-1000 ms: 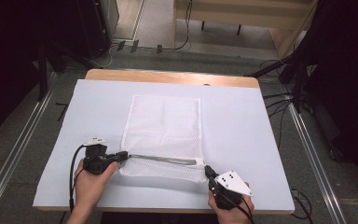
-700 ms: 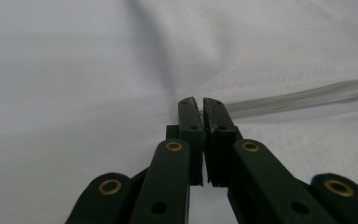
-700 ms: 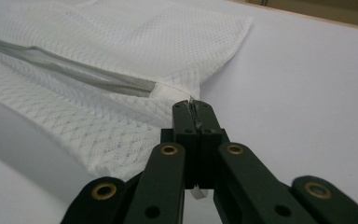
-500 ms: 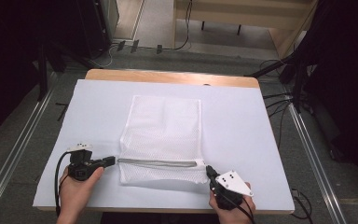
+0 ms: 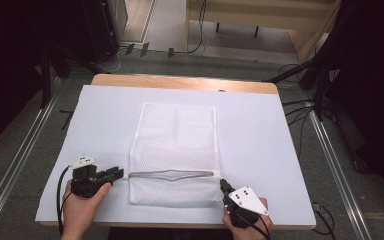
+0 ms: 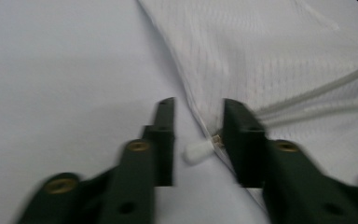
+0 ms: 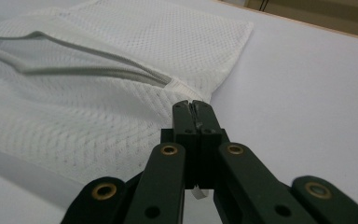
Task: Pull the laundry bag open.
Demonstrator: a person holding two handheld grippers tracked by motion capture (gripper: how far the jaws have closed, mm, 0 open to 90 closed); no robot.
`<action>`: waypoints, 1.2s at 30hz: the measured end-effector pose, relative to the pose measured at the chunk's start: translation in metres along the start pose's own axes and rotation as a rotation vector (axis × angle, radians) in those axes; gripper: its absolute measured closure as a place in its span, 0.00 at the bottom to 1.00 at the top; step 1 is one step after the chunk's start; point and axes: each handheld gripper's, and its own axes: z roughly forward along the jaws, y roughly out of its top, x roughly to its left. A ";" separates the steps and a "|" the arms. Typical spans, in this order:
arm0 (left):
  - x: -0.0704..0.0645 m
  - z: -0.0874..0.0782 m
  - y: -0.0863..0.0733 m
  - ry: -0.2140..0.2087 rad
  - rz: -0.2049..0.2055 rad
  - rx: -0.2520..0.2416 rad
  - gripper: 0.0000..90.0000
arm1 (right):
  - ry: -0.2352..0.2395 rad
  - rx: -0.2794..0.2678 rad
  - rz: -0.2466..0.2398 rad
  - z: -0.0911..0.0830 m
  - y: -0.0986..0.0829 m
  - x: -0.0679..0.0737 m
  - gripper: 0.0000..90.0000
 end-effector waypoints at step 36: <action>0.015 -0.020 -0.002 0.061 0.158 -0.198 0.00 | 0.006 -0.091 0.198 -0.022 0.004 -0.111 0.27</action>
